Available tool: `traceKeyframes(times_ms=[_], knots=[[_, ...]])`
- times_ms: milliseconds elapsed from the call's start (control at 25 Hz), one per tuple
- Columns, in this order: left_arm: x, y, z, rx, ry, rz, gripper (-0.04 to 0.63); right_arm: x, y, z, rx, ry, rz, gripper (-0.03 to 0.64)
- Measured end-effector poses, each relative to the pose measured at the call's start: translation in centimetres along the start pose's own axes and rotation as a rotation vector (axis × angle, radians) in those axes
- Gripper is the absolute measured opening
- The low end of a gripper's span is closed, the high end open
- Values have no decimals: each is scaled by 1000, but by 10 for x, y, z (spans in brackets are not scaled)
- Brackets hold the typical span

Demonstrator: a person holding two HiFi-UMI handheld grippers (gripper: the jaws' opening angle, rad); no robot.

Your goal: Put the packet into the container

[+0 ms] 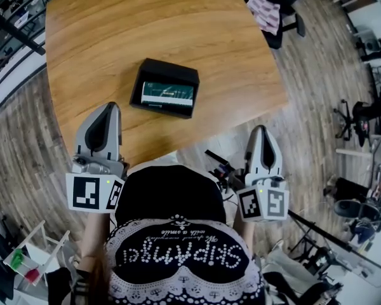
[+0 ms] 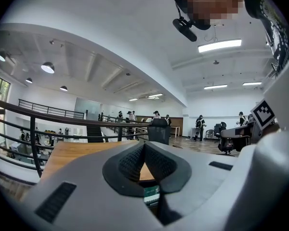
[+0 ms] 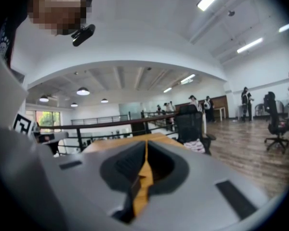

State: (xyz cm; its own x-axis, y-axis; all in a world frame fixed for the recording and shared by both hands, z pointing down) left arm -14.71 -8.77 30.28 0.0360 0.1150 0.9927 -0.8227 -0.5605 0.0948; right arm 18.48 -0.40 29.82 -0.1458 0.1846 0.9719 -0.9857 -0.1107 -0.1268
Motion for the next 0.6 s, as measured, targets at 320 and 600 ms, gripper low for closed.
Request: traceKeyframes(times_ms=[320, 600], knots=[[6, -4, -6, -6, 14, -3, 31, 9, 1, -7, -4, 20, 4, 35], [15, -10, -8, 14, 40, -27, 31, 13, 0, -10, 2, 30, 9, 35]])
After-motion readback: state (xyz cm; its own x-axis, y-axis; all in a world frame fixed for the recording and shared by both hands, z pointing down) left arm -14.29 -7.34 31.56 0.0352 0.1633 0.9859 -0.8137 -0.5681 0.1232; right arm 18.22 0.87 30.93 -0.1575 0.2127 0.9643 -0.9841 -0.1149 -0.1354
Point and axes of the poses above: the fingertips, and each gripper's own axes: z forward along the fingers, y to its left, x out of its underside, the point moved 7 cm from there along -z, backward along the fingers, and after that the axes turned 5 degrees about x, right-handed, at the moved point
